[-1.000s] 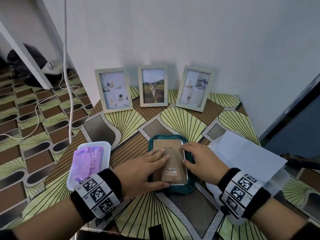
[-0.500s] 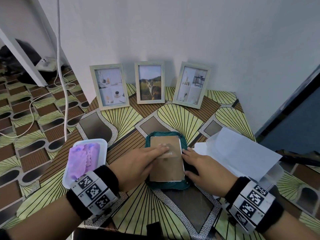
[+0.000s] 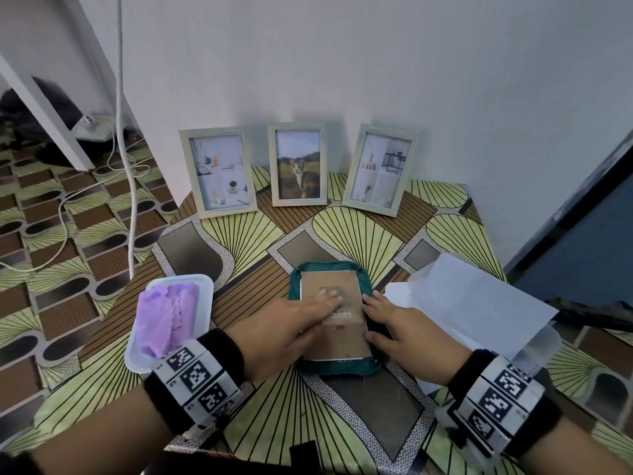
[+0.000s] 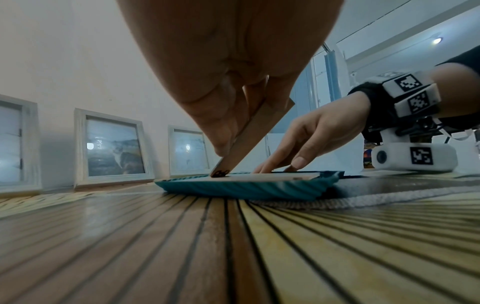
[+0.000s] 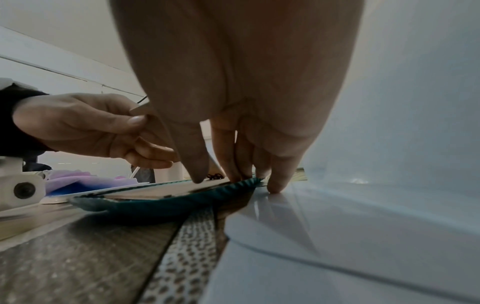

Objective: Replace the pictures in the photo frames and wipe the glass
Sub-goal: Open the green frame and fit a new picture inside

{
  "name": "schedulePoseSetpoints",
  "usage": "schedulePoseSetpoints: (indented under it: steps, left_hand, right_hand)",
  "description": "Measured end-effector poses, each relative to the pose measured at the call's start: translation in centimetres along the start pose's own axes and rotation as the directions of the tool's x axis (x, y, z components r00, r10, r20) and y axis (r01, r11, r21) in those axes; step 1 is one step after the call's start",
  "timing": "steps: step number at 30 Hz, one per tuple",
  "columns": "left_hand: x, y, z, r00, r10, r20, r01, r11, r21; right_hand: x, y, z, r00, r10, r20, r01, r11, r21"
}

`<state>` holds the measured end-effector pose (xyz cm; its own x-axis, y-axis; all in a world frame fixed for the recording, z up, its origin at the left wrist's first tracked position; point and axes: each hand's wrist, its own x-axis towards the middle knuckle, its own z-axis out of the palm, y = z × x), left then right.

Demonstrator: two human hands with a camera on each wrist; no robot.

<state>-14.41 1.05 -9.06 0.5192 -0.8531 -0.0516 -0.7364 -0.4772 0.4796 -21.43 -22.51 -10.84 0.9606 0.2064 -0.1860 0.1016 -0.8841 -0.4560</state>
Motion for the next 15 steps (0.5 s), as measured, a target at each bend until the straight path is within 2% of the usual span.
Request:
schedulePoseSetpoints:
  steps: [6,10,12,14,15]
  left_hand:
    - [-0.6,-0.3,-0.1,0.995,0.018,0.101,-0.020,1.000,0.021]
    - [-0.9,-0.6,-0.1,0.982,-0.011,0.187,0.012,1.000,-0.001]
    - [-0.8,-1.0,-0.5,0.992,-0.040,0.122,0.042,0.999,-0.008]
    - [-0.3,-1.6,-1.3,0.992,-0.102,-0.071,0.099,0.994,-0.036]
    - [0.1,-1.9,-1.8,0.972,-0.148,-0.183,0.139,0.988,-0.061]
  right_hand:
    - [-0.1,0.1,0.1,0.999,-0.008,-0.039,0.009,1.000,0.023]
    - [0.0,-0.3,-0.1,0.995,0.008,-0.096,-0.007,1.000,0.008]
    - [0.1,-0.7,-0.4,0.980,0.026,-0.199,-0.025,1.000,0.009]
    - [0.6,-1.3,-0.8,0.954,0.056,-0.296,-0.041,0.997,0.058]
    - [1.1,-1.6,-1.0,0.943,0.068,-0.326,-0.043,0.996,0.084]
